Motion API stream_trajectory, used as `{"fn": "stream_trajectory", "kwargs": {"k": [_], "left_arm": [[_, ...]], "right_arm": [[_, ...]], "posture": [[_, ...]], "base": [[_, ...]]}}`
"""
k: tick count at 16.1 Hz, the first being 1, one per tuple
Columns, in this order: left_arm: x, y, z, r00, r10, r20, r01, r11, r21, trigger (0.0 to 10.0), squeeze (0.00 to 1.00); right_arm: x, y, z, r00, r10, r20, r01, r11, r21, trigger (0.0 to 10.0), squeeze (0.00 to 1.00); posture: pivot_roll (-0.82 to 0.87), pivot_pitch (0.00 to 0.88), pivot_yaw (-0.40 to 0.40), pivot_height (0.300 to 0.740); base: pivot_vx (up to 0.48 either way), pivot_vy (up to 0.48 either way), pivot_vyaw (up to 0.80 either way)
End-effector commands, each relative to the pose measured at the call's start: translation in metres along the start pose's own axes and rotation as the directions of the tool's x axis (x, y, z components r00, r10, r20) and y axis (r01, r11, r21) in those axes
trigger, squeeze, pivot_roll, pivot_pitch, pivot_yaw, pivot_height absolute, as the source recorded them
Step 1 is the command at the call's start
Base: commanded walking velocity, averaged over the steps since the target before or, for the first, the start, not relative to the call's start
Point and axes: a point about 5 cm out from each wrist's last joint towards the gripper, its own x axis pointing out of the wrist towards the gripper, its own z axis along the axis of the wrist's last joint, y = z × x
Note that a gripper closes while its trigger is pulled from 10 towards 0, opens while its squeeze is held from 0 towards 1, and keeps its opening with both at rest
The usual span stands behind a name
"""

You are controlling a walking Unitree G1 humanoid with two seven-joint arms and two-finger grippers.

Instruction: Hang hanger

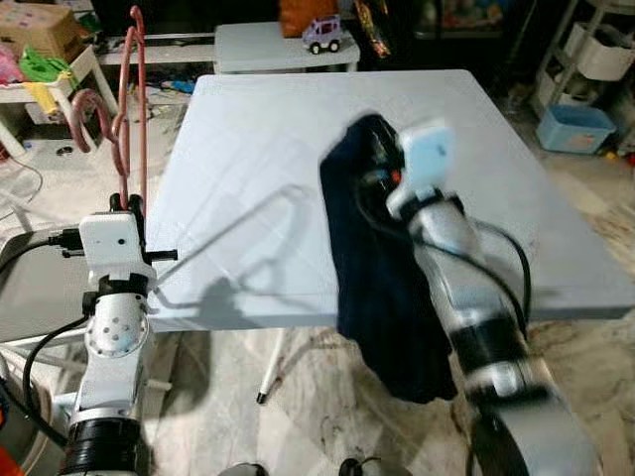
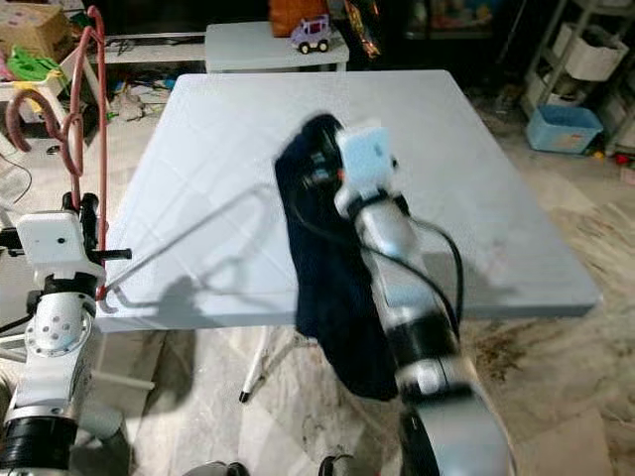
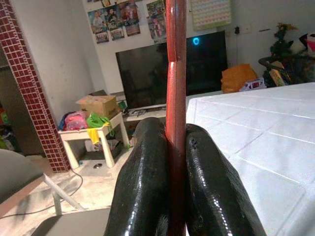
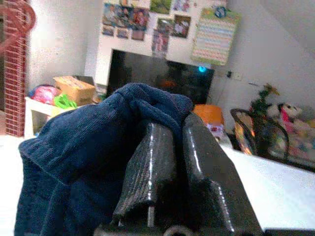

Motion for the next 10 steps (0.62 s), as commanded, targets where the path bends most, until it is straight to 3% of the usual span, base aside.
{"fn": "stream_trajectory", "kwargs": {"k": [1, 4, 6, 7, 8, 10], "left_arm": [[-0.012, 0.001, -0.021, 0.993, -0.003, -0.117, 0.004, 1.0, 0.012, 10.0, 0.0], [-0.018, 0.005, -0.022, 0.992, 0.003, -0.125, 0.0, 1.0, 0.024, 10.0, 0.0], [-0.022, 0.008, -0.022, 0.991, 0.012, -0.132, -0.009, 1.0, 0.03, 10.0, 0.0], [-0.023, 0.008, -0.022, 0.991, 0.013, -0.136, -0.009, 0.999, 0.031, 10.0, 0.0], [-0.025, 0.008, -0.022, 0.99, 0.009, -0.138, -0.004, 0.999, 0.034, 10.0, 0.0], [-0.025, 0.008, -0.02, 0.991, 0.007, -0.134, -0.002, 0.999, 0.037, 10.0, 0.0]], "right_arm": [[0.012, 0.001, 0.015, 0.998, 0.009, 0.057, -0.01, 1.0, 0.03, 10.0, 0.0], [0.041, 0.005, 0.032, 0.998, 0.035, 0.061, -0.039, 0.997, 0.065, 10.0, 0.0], [0.067, 0.002, 0.062, 0.995, 0.037, 0.096, -0.036, 0.999, -0.01, 10.0, 0.0], [0.077, -0.004, 0.08, 0.993, -0.002, 0.121, 0.005, 1.0, -0.02, 10.0, 0.0], [0.088, -0.02, 0.112, 0.98, -0.1, 0.175, 0.103, 0.995, -0.009, 10.0, 0.0], [0.093, -0.045, 0.153, 0.933, -0.239, 0.27, 0.25, 0.968, -0.006, 10.0, 0.0]], "posture": [[-0.06, 0.163, -0.048, 0.74], [-0.02, 0.175, -0.056, 0.74], [-0.01, 0.188, -0.055, 0.74], [-0.01, 0.189, -0.055, 0.74], [0.0, 0.194, -0.054, 0.74], [0.02, 0.197, -0.052, 0.74]], "base": [[0.0, 0.0, 0.0], [0.0, 0.0, 0.0], [0.0, 0.0, 0.0], [0.0, 0.0, 0.0], [0.0, 0.0, 0.0], [0.0, 0.0, 0.0]]}}
